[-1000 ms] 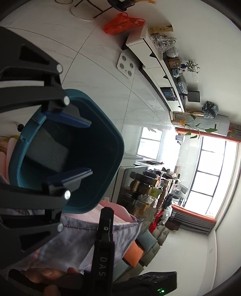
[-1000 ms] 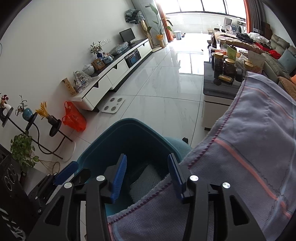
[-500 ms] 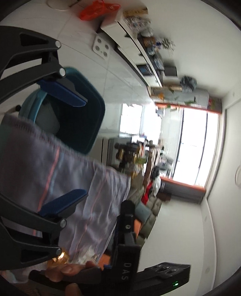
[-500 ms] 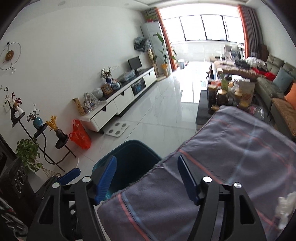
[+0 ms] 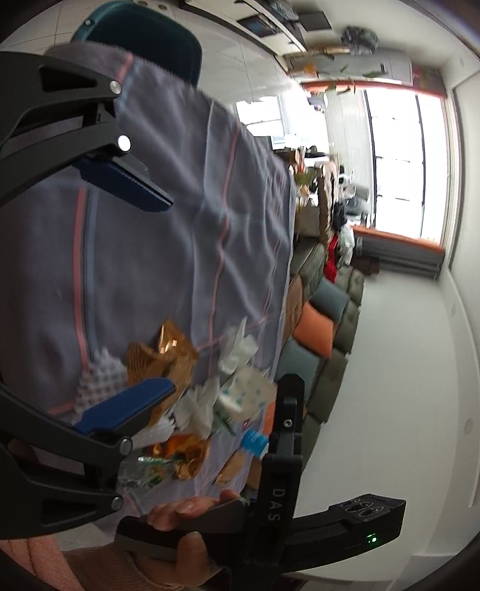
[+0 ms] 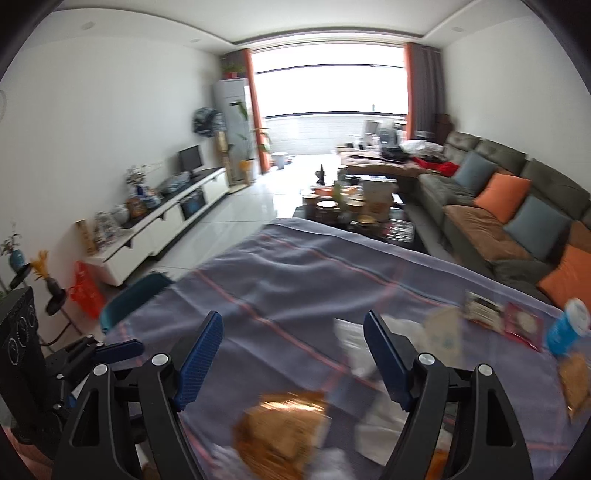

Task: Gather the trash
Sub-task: 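Move both tools back over the trash on the bed, then grasp the gold wrapper with the left tool while the right tool grasps a paper cup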

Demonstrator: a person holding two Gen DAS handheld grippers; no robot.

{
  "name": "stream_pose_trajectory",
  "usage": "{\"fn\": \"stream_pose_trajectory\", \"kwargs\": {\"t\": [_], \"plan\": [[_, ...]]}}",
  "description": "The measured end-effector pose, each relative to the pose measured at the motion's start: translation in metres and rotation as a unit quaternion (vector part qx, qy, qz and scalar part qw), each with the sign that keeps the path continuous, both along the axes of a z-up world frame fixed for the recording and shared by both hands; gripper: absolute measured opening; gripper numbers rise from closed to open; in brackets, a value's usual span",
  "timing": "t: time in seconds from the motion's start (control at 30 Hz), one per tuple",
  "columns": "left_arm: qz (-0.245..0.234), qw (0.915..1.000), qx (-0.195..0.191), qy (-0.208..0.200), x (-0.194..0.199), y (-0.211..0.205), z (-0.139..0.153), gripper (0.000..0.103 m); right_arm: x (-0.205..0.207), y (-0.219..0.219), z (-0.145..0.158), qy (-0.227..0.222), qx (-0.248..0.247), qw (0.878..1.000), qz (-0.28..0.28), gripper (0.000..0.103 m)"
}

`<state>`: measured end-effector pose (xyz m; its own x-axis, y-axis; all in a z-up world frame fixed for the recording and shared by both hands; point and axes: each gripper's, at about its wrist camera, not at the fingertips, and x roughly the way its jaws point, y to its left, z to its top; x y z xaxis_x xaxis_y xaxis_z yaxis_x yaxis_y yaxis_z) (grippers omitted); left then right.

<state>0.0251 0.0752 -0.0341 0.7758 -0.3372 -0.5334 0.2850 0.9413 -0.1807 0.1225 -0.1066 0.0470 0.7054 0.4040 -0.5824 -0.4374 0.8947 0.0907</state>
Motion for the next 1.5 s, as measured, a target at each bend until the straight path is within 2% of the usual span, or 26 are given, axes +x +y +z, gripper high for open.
{"fn": "stream_pose_trajectory", "kwargs": {"t": [0.27,0.5,0.67,0.8,0.87,0.97,1.1,1.13,1.23,1.3,1.33,1.5], "plan": [[-0.046,0.9979,-0.007,0.044,0.021,-0.03,-0.015,0.092,0.014,-0.064,-0.027,0.016,-0.02,0.996,-0.081,0.078],[-0.056,0.9949,-0.014,0.082,0.038,-0.04,-0.029,0.09,0.028,-0.077,-0.052,0.042,-0.016,0.994,-0.1,0.076],[-0.073,0.9918,-0.028,0.101,0.041,-0.04,-0.033,0.077,0.034,-0.075,-0.06,0.051,-0.024,0.994,-0.098,0.067],[-0.083,0.9893,-0.037,0.114,0.046,-0.042,-0.036,0.069,0.035,-0.073,-0.06,0.048,-0.029,0.994,-0.096,0.066],[-0.091,0.9874,-0.047,0.121,0.047,-0.042,-0.037,0.059,0.038,-0.074,-0.062,0.052,-0.029,0.994,-0.095,0.061],[-0.098,0.986,-0.048,0.126,0.048,-0.042,-0.038,0.049,0.042,-0.075,-0.065,0.064,-0.03,0.993,-0.096,0.054],[-0.098,0.9867,-0.041,0.122,0.047,-0.042,-0.037,0.045,0.046,-0.077,-0.068,0.069,-0.032,0.992,-0.097,0.049],[-0.099,0.9867,-0.043,0.122,0.047,-0.042,-0.036,0.044,0.046,-0.077,-0.068,0.07,-0.031,0.992,-0.096,0.045],[-0.104,0.9865,-0.045,0.119,0.046,-0.041,-0.034,0.033,0.046,-0.078,-0.068,0.072,-0.028,0.993,-0.094,0.038],[-0.106,0.9867,-0.045,0.115,0.044,-0.041,-0.033,0.03,0.045,-0.077,-0.067,0.067,-0.031,0.993,-0.094,0.034],[-0.105,0.9873,-0.043,0.111,0.043,-0.042,-0.031,0.028,0.046,-0.079,-0.067,0.067,-0.029,0.993,-0.093,0.028],[-0.106,0.9885,-0.047,0.097,0.04,-0.04,-0.026,0.027,0.045,-0.081,-0.065,0.066,-0.026,0.993,-0.095,0.027]]}}
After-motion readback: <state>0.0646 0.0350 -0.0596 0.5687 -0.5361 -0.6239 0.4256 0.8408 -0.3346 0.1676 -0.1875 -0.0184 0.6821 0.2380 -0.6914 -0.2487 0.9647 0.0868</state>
